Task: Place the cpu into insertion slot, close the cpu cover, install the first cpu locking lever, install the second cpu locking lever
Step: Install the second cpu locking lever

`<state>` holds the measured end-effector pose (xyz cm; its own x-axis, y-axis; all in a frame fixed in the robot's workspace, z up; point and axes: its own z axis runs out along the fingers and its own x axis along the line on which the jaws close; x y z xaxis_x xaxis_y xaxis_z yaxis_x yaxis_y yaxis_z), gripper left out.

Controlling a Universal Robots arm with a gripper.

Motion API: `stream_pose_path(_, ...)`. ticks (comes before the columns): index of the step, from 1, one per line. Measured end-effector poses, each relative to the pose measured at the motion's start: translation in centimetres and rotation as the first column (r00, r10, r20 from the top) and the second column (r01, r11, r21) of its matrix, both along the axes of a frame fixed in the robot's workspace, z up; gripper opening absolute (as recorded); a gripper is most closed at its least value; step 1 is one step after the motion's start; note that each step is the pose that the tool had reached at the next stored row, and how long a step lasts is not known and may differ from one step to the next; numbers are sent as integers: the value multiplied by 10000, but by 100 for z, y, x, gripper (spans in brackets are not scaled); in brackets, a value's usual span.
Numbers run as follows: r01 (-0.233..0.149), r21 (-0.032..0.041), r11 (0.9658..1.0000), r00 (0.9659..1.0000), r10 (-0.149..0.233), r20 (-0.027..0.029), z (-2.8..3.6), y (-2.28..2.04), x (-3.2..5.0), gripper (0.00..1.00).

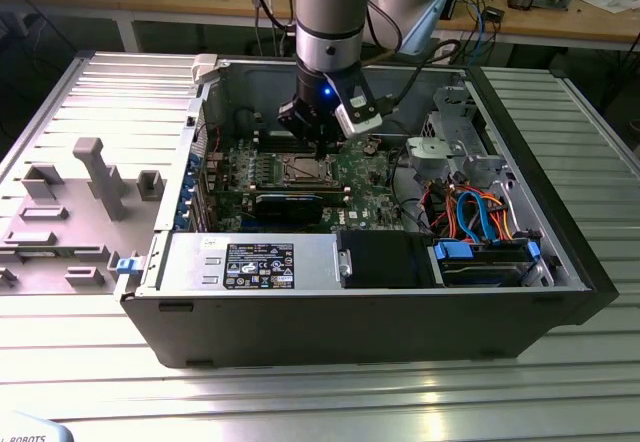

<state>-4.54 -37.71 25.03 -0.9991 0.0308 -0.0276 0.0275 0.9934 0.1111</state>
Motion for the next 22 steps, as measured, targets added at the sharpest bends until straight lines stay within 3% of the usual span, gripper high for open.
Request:
stream_pose_path(4,-3,5,10000,10000,3,-1,-27,-66,-32,11)
stream_pose_path(8,-92,4,10000,10000,92,-2,-54,-70,-95,11)
stream_pose_path(22,-103,6,9999,9999,103,-1,-55,-70,-94,11)
